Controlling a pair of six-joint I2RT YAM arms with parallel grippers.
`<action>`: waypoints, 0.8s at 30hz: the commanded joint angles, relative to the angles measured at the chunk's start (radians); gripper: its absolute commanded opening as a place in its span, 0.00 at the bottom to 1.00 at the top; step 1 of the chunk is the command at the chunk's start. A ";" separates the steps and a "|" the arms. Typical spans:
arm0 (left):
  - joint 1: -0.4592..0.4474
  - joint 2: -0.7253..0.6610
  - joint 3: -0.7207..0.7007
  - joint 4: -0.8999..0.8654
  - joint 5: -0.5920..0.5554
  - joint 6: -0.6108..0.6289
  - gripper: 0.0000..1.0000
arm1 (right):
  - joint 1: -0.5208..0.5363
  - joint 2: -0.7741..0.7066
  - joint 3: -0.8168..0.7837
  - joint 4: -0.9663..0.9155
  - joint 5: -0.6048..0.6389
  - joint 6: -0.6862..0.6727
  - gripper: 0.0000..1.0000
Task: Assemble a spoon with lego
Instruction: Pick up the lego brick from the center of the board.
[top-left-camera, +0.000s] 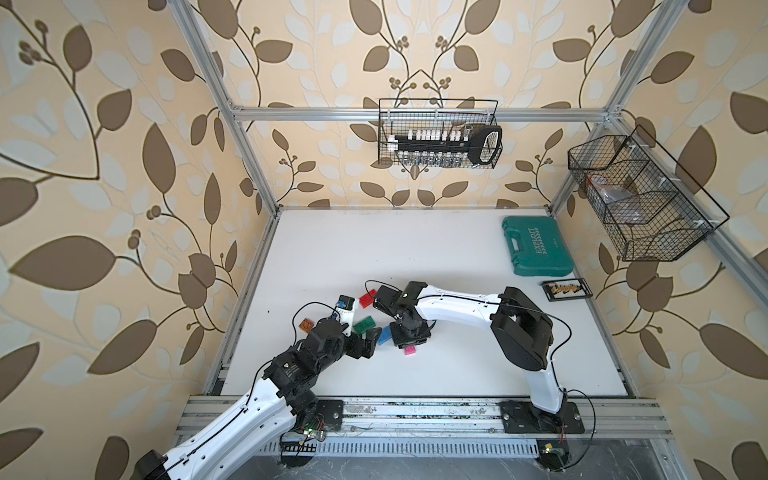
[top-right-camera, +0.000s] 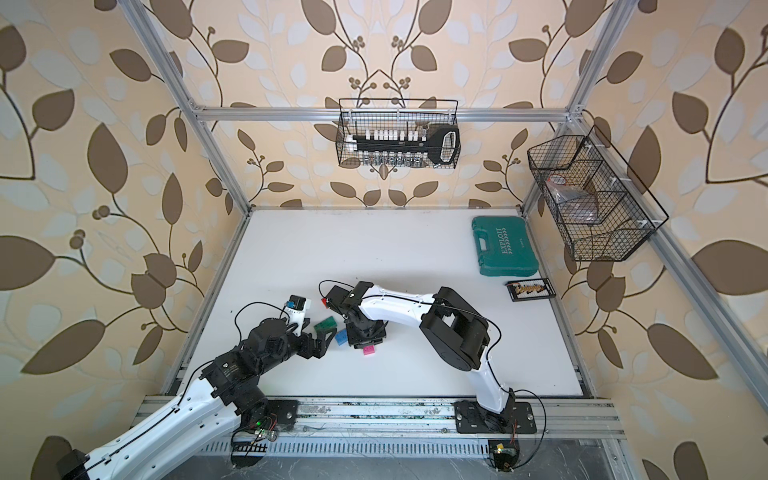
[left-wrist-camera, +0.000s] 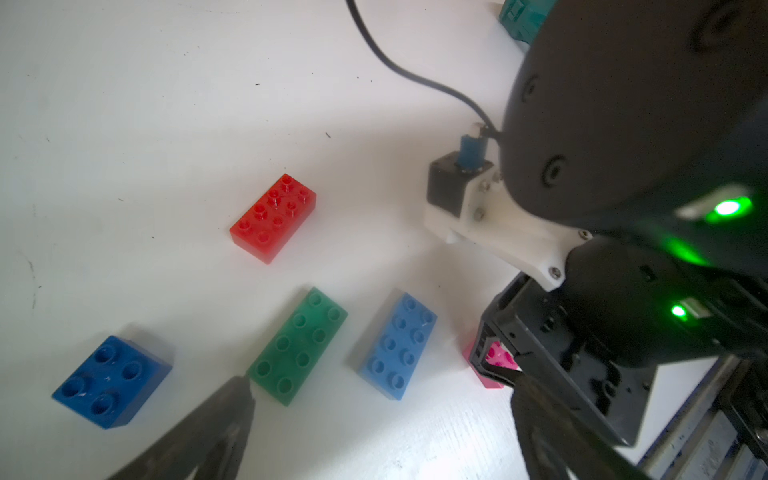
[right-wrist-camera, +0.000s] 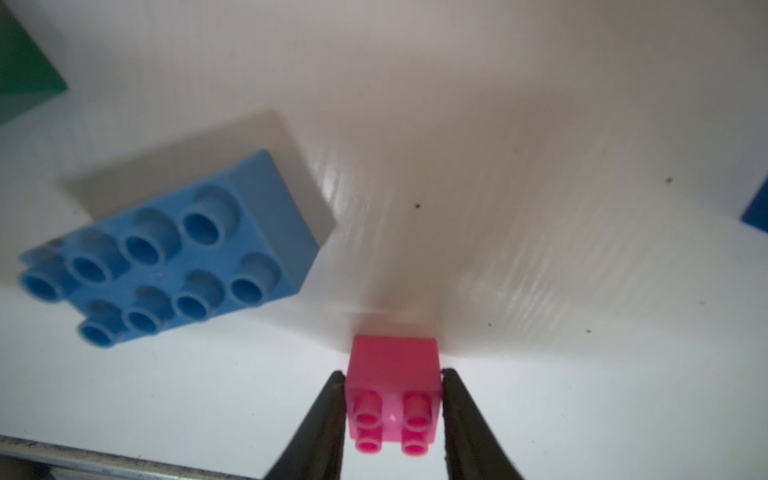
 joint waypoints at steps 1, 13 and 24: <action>-0.008 0.003 0.012 0.020 0.010 0.002 0.99 | 0.007 0.022 -0.017 -0.020 -0.005 -0.001 0.36; -0.008 0.013 0.011 0.030 0.032 0.013 0.99 | -0.020 -0.042 0.014 -0.089 0.027 -0.058 0.21; -0.010 0.170 0.038 0.105 0.152 0.081 0.99 | -0.211 -0.182 0.118 -0.293 0.099 -0.238 0.20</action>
